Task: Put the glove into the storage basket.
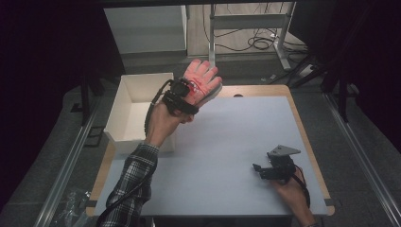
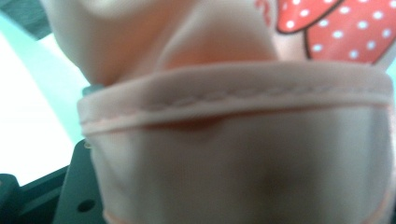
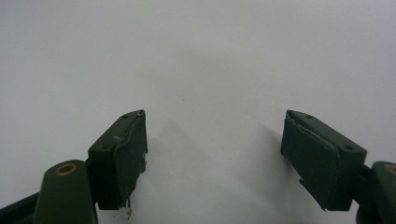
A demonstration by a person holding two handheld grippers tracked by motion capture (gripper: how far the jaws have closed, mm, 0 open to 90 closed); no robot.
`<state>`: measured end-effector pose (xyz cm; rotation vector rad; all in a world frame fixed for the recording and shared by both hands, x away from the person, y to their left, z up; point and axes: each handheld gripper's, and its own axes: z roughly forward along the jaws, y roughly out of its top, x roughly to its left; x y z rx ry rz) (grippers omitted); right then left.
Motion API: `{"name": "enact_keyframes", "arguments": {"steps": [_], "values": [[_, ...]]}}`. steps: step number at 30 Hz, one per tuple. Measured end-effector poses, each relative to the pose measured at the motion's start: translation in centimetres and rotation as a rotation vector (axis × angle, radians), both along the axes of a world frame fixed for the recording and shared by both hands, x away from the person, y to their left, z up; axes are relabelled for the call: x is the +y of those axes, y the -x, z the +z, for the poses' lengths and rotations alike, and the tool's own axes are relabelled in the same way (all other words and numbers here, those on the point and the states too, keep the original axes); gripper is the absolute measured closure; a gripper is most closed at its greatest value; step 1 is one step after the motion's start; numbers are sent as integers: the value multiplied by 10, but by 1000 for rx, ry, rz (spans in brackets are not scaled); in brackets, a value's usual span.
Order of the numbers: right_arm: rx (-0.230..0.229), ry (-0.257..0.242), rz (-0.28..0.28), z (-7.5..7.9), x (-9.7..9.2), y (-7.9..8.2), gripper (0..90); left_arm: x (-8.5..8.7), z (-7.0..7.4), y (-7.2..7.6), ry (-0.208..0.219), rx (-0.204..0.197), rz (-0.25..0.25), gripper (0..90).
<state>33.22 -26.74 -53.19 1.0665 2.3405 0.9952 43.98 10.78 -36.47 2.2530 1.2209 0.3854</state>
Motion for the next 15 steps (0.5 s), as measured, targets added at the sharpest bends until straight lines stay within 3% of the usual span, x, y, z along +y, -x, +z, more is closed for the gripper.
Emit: {"name": "enact_keyframes", "arguments": {"steps": [7, 15], "values": [[0, 1, 1, 0, 0, 0, 230, 32, 6, -4, -2, -16, 106, 377], [-2, 2, 1, 0, 0, 0, 230, 67, 1, -6, 9, -11, 210, 374]]}}
